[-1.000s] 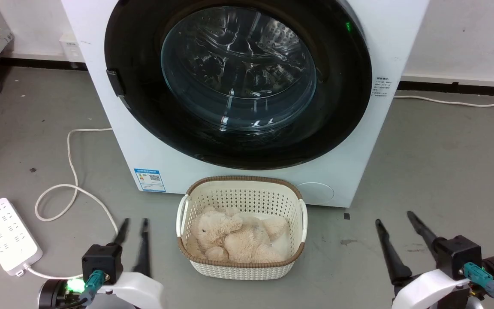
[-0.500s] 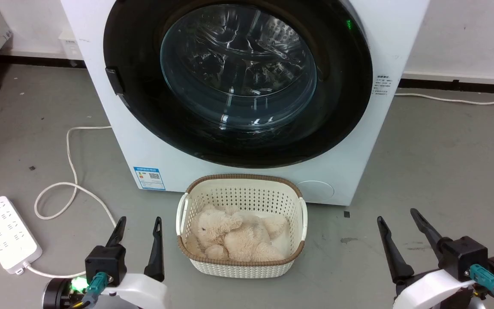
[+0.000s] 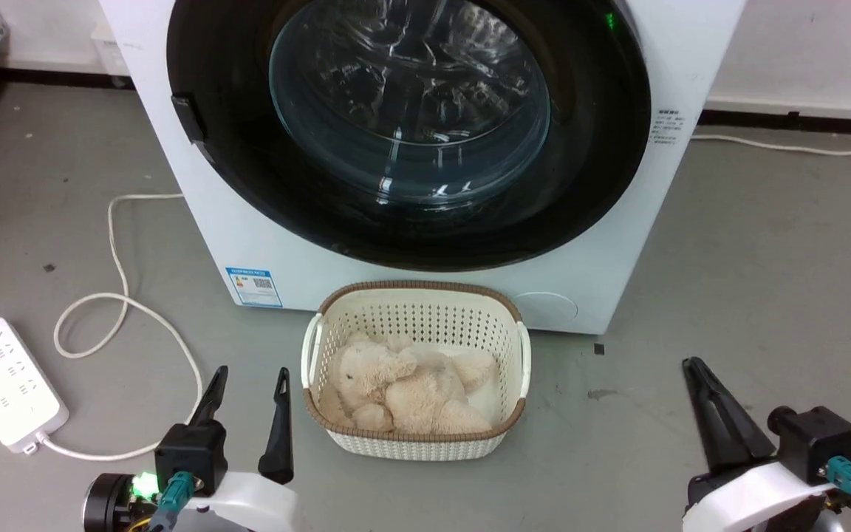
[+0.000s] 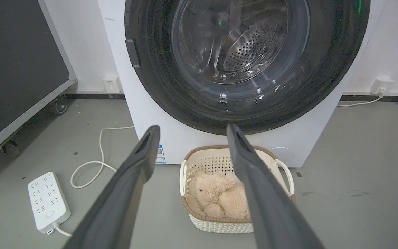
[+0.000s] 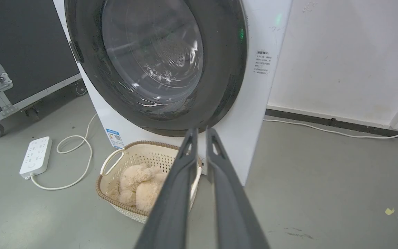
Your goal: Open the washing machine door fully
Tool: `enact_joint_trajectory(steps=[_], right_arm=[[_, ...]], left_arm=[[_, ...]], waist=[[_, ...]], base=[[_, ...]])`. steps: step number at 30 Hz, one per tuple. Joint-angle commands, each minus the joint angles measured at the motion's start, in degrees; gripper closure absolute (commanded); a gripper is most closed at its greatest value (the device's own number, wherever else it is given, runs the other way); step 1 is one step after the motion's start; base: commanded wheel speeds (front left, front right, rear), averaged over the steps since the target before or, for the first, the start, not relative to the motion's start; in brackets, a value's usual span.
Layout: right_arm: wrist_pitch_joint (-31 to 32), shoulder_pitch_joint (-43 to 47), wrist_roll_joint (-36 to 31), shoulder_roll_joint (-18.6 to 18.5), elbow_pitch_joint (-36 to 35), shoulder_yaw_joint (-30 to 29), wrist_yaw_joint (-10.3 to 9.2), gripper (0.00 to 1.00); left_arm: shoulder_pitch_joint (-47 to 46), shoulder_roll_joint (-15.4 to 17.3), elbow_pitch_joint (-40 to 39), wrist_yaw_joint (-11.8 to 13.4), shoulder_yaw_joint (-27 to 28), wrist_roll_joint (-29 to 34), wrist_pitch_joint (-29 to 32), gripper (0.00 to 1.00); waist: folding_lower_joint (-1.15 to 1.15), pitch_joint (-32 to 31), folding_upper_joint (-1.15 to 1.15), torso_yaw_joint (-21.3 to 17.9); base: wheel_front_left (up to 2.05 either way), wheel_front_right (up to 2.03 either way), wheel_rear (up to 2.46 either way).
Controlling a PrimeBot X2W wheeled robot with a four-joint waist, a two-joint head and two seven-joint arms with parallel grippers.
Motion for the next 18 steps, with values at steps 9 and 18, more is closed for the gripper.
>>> enact_joint_trajectory(steps=[9,18], right_arm=[[-0.24,-4.88,6.73,-2.85,-0.40,-1.28,-0.03,1.00],[6.49,-17.44,19.29,-6.04,3.23,-5.97,-0.04,1.00]], left_arm=[[-1.81,0.01,-1.45,0.67,-1.13,-0.52,-1.67,0.00],[-3.75,0.02,-3.25,1.56,-2.26,-0.70,-3.23,0.00]], waist=[[0.00,3.06,0.00,0.56],[0.00,7.77,0.00,1.87]], base=[[0.00,0.00,0.00],[0.00,0.00,0.00]])
